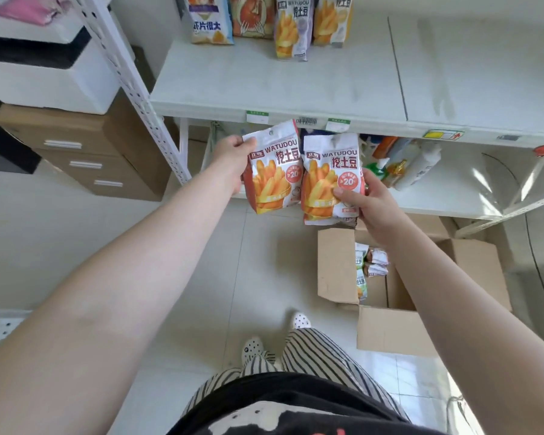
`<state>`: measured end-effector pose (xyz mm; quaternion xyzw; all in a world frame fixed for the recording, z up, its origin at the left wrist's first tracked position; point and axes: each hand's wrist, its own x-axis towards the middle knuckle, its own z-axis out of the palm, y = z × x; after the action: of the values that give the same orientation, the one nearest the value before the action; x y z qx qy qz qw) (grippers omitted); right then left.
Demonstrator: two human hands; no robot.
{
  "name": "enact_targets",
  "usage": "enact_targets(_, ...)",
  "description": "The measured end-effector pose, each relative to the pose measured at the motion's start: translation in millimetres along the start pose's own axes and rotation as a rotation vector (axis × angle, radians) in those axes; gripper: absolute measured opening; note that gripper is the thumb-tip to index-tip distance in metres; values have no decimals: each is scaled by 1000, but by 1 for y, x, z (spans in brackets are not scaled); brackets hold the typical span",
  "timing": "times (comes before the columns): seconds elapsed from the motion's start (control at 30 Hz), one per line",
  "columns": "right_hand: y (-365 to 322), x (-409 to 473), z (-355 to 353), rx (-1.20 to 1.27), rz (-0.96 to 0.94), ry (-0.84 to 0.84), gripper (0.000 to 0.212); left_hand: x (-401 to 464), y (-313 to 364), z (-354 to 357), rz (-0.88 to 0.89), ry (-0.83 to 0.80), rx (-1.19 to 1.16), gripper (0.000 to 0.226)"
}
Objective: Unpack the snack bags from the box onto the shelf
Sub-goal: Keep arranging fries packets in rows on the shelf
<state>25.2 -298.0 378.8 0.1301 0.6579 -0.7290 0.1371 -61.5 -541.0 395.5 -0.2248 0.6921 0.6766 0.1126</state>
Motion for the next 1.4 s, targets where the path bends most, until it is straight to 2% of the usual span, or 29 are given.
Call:
enact_targets(0.2, -18, 56, -5, 10, 1, 29, 62, 57, 24, 20, -37, -22, -2, 15)
enact_targets(0.37, -42, 112, -17, 13, -5, 43, 72, 114, 53, 42, 5, -21, 33, 21)
enact_targets(0.6, -76, 180, -36, 31, 1, 62, 66, 184, 86, 77, 39, -48, -11, 24)
enact_targets(0.77, -94, 219, -51, 46, -12, 135, 73, 227, 117, 109, 23, -134, -16, 13)
enact_targets(0.93, -110, 252, -69, 5, -53, 260, 62, 267, 146, 153, 28, -264, -26, 7)
enact_targets(1.07, -116, 270, -88, -3, -87, 365, 58, 288, 157, 188, 50, -358, 36, 8)
enact_targets(1.27, -114, 290, -114, 29, -94, 468, 66, 308, 165, 231, 68, -437, 65, 20)
enact_targets(1.4, -109, 306, -133, -40, -68, 442, 66, 324, 160, 238, 277, -408, 359, 17)
